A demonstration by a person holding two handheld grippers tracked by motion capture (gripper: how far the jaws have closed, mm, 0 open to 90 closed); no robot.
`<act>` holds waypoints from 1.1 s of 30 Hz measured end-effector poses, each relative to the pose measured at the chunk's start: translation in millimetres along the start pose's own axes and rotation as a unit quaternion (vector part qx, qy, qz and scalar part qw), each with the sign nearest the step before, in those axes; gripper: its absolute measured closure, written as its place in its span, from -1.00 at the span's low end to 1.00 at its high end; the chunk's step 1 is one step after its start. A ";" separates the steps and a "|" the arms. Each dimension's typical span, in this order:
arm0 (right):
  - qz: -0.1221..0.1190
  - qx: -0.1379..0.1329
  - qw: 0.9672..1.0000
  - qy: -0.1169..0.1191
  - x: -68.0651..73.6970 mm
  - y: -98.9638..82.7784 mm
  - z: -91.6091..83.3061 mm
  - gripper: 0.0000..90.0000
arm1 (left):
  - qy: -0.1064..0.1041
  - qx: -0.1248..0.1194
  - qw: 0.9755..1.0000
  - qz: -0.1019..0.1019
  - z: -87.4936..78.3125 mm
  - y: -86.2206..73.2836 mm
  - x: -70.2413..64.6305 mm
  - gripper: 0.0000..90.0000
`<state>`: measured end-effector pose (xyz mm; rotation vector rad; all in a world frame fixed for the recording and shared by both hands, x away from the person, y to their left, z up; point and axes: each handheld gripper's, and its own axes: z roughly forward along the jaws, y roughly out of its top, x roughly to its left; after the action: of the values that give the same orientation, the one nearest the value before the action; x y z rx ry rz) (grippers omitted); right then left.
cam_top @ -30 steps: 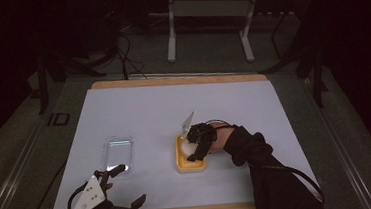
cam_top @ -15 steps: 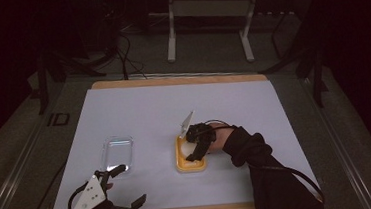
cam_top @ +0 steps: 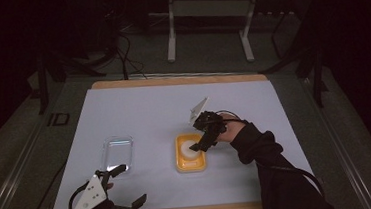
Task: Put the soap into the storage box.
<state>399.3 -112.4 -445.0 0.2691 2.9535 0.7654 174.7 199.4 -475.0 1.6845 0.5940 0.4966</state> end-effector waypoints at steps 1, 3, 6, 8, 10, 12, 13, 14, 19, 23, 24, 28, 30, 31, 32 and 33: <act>0.011 -0.003 1.000 -0.018 -0.4 -1.7 -3.6 -0.72 | 0.000 0.000 1.000 0.001 -0.2 0.0 -0.1 -1.00; 0.016 -0.004 1.000 -0.025 -0.5 -2.7 -6.2 -0.71 | 0.001 0.000 1.000 0.001 -0.3 0.0 -0.2 -1.00; 0.044 -0.021 0.999 -0.025 -3.5 -9.9 -16.6 -0.70 | 0.000 0.000 1.000 0.000 -0.2 0.0 0.0 -1.00; 0.052 -0.025 0.998 -0.037 -3.9 -14.6 -20.7 -0.70 | -0.001 0.001 1.000 0.001 0.2 0.0 -0.2 -1.00; 0.059 -0.026 0.997 -0.044 -3.9 -19.7 -23.8 -0.70 | -0.001 0.001 1.000 0.001 0.3 -0.1 -0.2 -1.00; 0.063 -0.027 0.996 -0.050 -3.9 -24.4 -26.2 -0.70 | 0.000 0.001 1.000 0.000 0.3 -0.1 -0.1 -1.00; 0.061 -0.029 0.996 -0.053 -3.3 -26.8 -27.3 -0.70 | 0.000 0.001 1.000 0.000 0.3 -0.1 -0.1 -1.00; 0.062 -0.032 0.996 -0.060 -2.4 -28.9 -28.3 -0.70 | 0.000 0.001 1.000 0.000 0.3 -0.1 -0.1 -1.00; 0.063 -0.041 0.993 -0.087 0.9 -39.5 -32.2 -0.70 | 0.000 0.002 1.000 0.002 0.8 -0.3 -0.4 -1.00; 0.064 -0.039 0.993 -0.090 2.6 -46.5 -33.8 -0.70 | 0.000 0.002 1.000 0.001 0.6 -0.4 -0.3 -1.00; 0.064 -0.039 0.993 -0.090 2.6 -46.5 -33.8 -0.70 | 0.000 0.002 1.000 0.001 0.6 -0.4 -0.3 -1.00; 0.075 -0.045 0.991 -0.104 5.0 -60.1 -38.0 -0.70 | -0.001 0.004 1.000 0.002 1.0 -0.5 -0.7 -1.00; 0.080 -0.045 0.990 -0.111 6.2 -64.0 -39.1 -0.70 | -0.001 0.003 1.000 0.001 0.9 -0.5 -0.8 -1.00; 0.085 -0.048 0.989 -0.115 7.0 -65.9 -39.6 -0.70 | -0.001 0.003 1.000 0.001 0.9 -0.5 -0.8 -1.00; 0.089 -0.050 0.988 -0.118 7.7 -67.9 -40.1 -0.70 | -0.001 0.004 1.000 0.001 0.9 -0.5 -0.7 -1.00; 0.096 -0.051 0.987 -0.121 7.9 -69.8 -40.3 -0.70 | -0.001 0.004 1.000 0.001 0.9 -0.5 -0.7 -1.00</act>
<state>376.3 -190.0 -444.2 0.5991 2.6771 0.8361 174.6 198.4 -475.7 1.6927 0.5939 0.4940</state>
